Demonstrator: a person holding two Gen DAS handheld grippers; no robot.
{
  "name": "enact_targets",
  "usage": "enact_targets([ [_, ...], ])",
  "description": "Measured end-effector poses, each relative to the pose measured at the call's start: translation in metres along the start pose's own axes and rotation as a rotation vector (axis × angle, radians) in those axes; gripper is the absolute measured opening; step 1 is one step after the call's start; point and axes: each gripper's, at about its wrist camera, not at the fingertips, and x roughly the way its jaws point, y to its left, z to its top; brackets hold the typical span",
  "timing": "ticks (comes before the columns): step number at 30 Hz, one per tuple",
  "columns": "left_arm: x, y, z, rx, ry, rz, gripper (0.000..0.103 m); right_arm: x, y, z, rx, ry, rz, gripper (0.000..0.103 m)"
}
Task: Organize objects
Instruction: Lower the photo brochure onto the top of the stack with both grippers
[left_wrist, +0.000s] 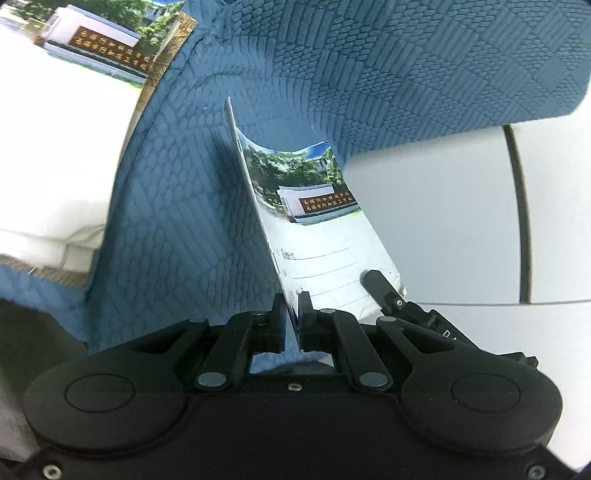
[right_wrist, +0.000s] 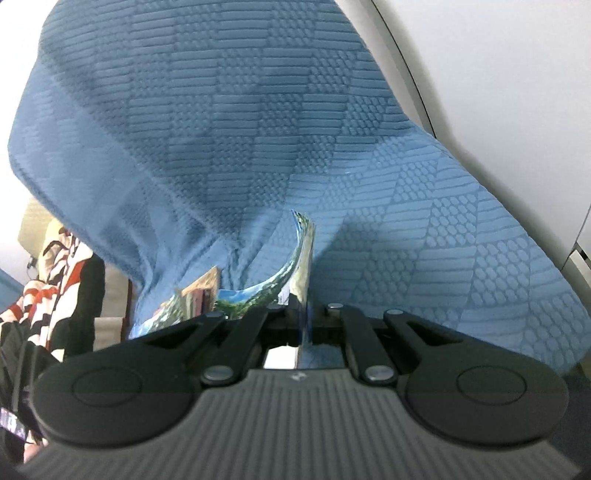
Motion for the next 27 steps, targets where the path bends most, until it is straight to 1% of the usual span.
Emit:
enact_targets([
  [4, -0.018, 0.002, 0.0, 0.002, -0.001, -0.003, 0.005, -0.011, 0.021, -0.011, -0.036, 0.003, -0.032, 0.006],
  [10, -0.056, -0.006, 0.007, 0.033, -0.034, -0.014, 0.006, -0.019, 0.049, -0.013, -0.029, 0.012, -0.02, 0.006],
  [14, -0.09, -0.014, 0.013, 0.054, -0.068, -0.031, 0.006, -0.025, 0.077, -0.009, -0.054, -0.003, 0.018, 0.006],
  [17, -0.115, -0.018, 0.02, 0.064, -0.11, -0.035, 0.006, -0.026, 0.1, -0.003, -0.07, -0.013, 0.053, 0.006],
  [21, -0.145, -0.018, 0.032, 0.052, -0.162, -0.048, 0.006, -0.024, 0.131, 0.002, -0.084, -0.013, 0.111, 0.006],
  [24, -0.171, -0.015, 0.037, 0.081, -0.204, -0.026, 0.006, -0.017, 0.15, 0.0, -0.098, -0.016, 0.143, 0.006],
  [27, -0.193, -0.001, 0.044, 0.074, -0.24, -0.01, 0.007, -0.004, 0.167, -0.008, -0.104, 0.005, 0.17, 0.006],
])
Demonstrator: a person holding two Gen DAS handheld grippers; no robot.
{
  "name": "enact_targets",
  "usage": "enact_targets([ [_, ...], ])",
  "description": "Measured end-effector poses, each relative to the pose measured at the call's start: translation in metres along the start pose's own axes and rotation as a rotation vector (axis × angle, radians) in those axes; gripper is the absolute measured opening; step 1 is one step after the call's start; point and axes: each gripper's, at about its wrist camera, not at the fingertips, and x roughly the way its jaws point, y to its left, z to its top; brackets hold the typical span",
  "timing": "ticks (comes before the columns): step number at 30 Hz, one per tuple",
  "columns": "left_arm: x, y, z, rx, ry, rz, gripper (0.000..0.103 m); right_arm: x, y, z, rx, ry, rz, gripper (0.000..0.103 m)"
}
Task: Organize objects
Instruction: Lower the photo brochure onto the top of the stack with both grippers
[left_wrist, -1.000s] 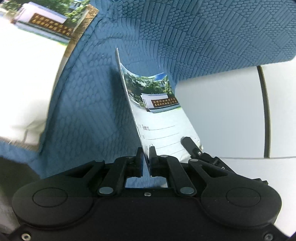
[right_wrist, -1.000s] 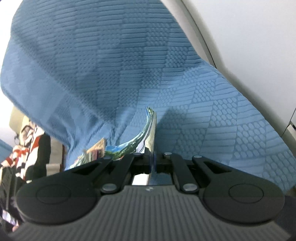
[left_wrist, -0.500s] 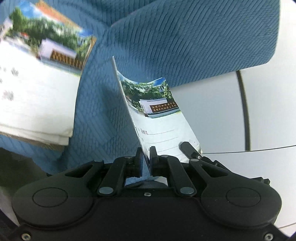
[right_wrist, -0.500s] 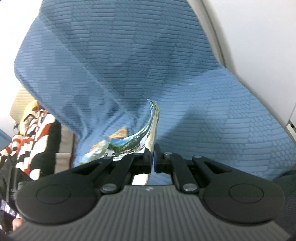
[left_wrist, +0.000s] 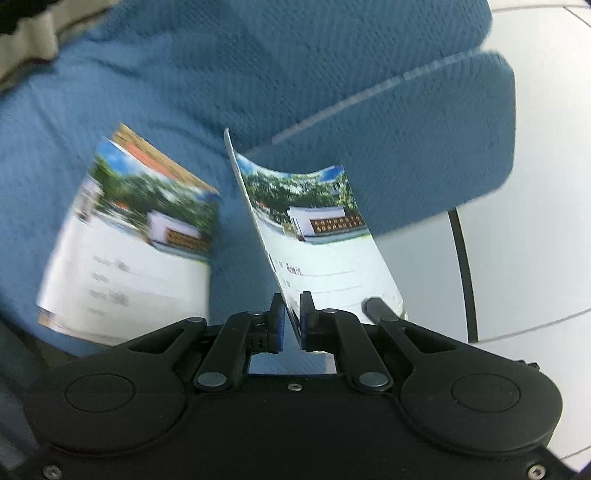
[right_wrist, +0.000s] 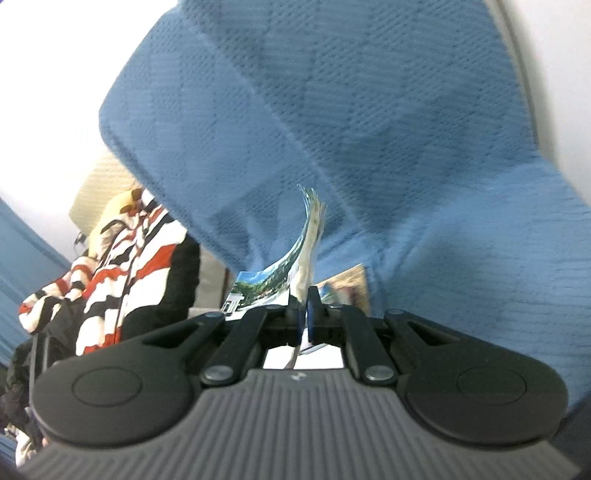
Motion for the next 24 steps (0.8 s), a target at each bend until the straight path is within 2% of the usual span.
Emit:
enact_targets([
  [5, -0.017, 0.037, 0.014, -0.043, -0.023, 0.031, 0.007, 0.032, 0.016, -0.018, -0.024, 0.04, 0.007, 0.006],
  [13, -0.005, 0.094, 0.025, -0.091, 0.008, 0.138, 0.006, 0.082, 0.02, -0.06, -0.037, 0.096, -0.025, 0.007],
  [18, 0.005, 0.104, 0.022, -0.05, 0.022, 0.209, 0.005, 0.09, 0.016, -0.08, -0.078, 0.104, -0.075, 0.008],
  [24, 0.021, 0.113, 0.012, -0.023, 0.074, 0.271, 0.005, 0.101, 0.002, -0.101, -0.07, 0.14, -0.124, 0.008],
])
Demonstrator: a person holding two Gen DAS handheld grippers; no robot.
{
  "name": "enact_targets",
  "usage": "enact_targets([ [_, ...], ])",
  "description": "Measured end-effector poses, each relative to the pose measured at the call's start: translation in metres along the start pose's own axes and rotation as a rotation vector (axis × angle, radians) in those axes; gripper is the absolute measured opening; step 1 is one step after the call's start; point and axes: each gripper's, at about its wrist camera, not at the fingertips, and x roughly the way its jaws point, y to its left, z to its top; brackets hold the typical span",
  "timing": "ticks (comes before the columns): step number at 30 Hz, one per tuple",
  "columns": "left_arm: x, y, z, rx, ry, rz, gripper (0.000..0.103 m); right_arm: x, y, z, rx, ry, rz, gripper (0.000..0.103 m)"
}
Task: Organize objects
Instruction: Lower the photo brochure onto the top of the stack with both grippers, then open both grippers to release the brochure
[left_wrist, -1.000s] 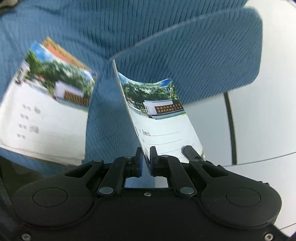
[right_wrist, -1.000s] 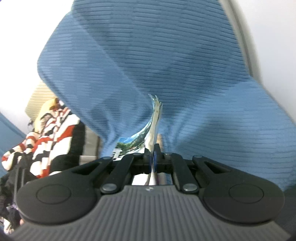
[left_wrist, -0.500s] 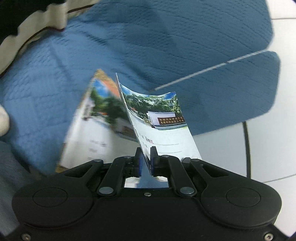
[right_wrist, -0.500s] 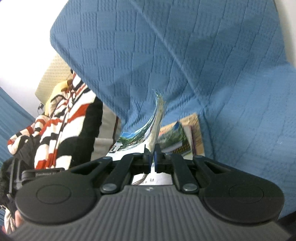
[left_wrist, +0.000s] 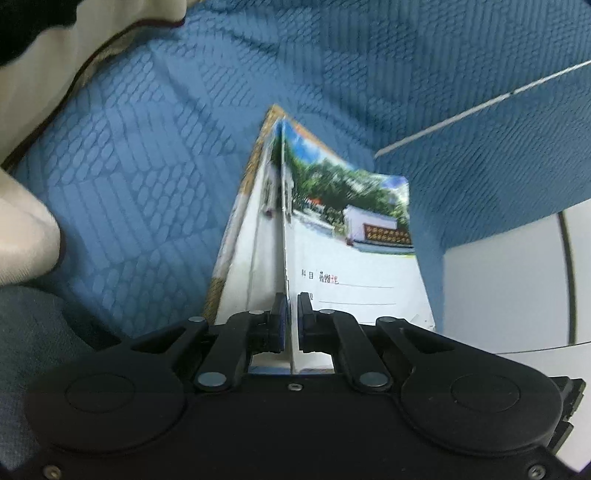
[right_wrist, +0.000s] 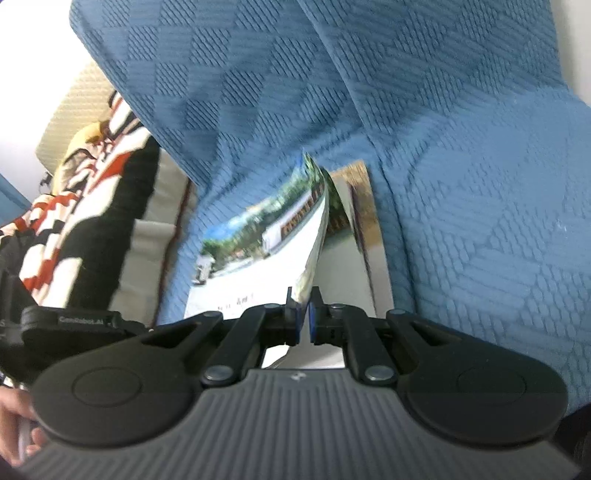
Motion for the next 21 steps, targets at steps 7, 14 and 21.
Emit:
enact_targets([
  [7, 0.008, 0.003, -0.006, 0.01, 0.017, 0.016, 0.005, 0.01, -0.008, -0.018, -0.019, 0.033, -0.035, 0.01],
  [14, -0.003, -0.012, -0.007, 0.086, -0.011, 0.077, 0.02, 0.011, -0.014, -0.018, 0.02, 0.049, -0.029, 0.018],
  [21, -0.035, -0.056, -0.027, 0.289, -0.116, 0.204, 0.044, -0.021, -0.013, -0.008, -0.012, 0.032, -0.044, 0.052],
])
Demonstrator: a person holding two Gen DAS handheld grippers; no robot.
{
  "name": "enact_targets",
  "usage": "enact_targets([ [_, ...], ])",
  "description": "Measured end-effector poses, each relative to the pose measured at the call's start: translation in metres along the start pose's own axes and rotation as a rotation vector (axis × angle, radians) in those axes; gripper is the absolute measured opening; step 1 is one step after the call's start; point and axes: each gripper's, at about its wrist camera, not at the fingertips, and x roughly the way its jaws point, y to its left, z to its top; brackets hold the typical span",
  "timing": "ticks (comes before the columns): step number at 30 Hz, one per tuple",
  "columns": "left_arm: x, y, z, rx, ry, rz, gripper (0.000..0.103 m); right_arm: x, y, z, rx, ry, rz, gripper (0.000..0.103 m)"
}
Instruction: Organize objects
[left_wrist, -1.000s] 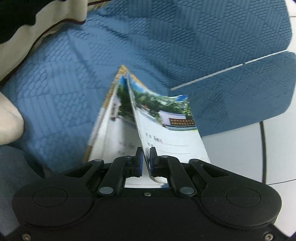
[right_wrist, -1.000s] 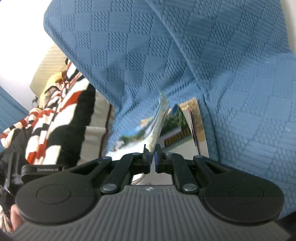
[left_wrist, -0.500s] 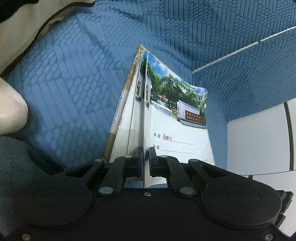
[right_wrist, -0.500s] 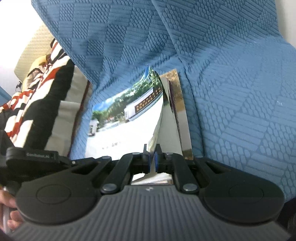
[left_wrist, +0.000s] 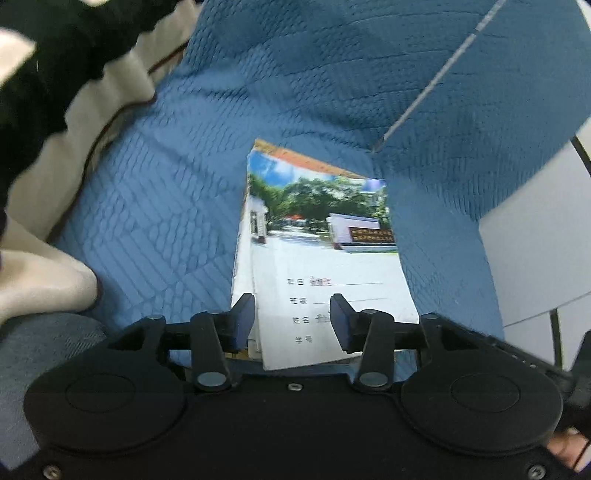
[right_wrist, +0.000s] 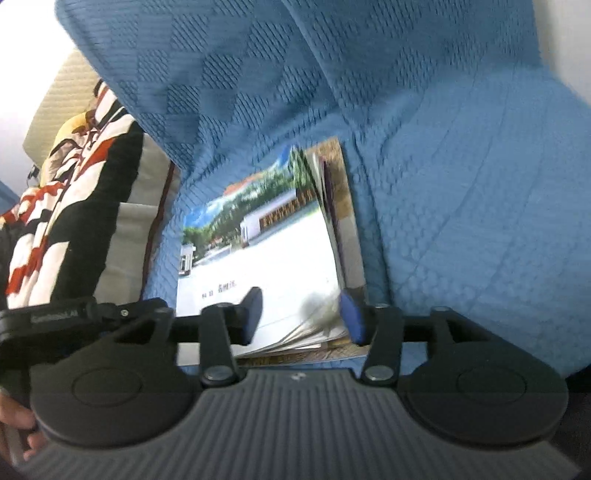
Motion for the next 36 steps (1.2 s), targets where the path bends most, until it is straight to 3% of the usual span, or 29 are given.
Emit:
enact_targets([
  [16, -0.136, -0.081, -0.014, 0.16, -0.205, -0.032, 0.059, -0.147, 0.051, 0.037, -0.177, -0.227, 0.086, 0.052],
  [26, -0.178, -0.094, -0.053, 0.156, -0.258, -0.043, 0.074, -0.193, 0.063, 0.008, -0.221, -0.232, 0.109, 0.052],
  [33, -0.178, -0.091, -0.077, 0.144, -0.235, -0.033, 0.084, -0.2, 0.056, -0.021, -0.208, -0.231, 0.054, 0.052],
  [36, -0.176, -0.09, -0.085, 0.141, -0.223, -0.043, 0.094, -0.198, 0.051, -0.031, -0.193, -0.22, 0.027, 0.052],
])
